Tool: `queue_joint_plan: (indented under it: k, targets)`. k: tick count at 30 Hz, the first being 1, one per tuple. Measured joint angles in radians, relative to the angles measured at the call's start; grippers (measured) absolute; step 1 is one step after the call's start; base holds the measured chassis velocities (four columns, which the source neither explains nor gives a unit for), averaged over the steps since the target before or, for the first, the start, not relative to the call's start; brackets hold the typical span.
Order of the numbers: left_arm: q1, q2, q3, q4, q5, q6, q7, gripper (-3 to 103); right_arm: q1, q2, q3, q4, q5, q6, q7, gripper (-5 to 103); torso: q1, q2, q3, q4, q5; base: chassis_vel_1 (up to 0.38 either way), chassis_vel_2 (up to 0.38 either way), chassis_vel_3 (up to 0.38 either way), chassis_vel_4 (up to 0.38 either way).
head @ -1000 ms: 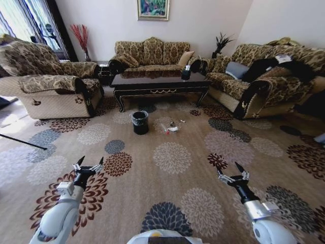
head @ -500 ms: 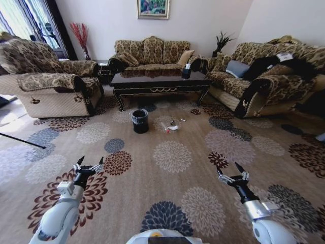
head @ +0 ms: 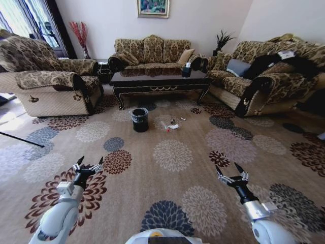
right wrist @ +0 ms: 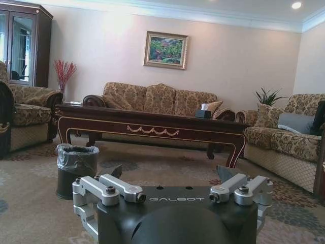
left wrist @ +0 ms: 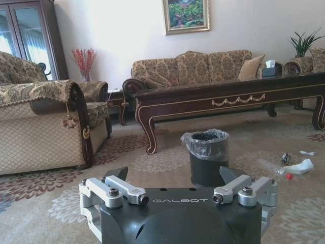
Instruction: Move to the front of the table and pick up the trash from the floor, then place it into the trash bin.
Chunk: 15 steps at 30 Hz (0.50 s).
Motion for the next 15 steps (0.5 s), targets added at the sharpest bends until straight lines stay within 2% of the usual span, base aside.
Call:
queue_joint_plan:
  k: [15]
  targets:
    - [-0.002, -0.001, 0.0, 0.0, -0.002, 0.002, 0.0, 100, 0.001, 0.009, -0.004, -0.002, -0.001, 0.002, -0.003, 100, -0.013, -0.056, -0.043, 0.0, 0.0, 0.0, 0.0, 0.0, 0.0]
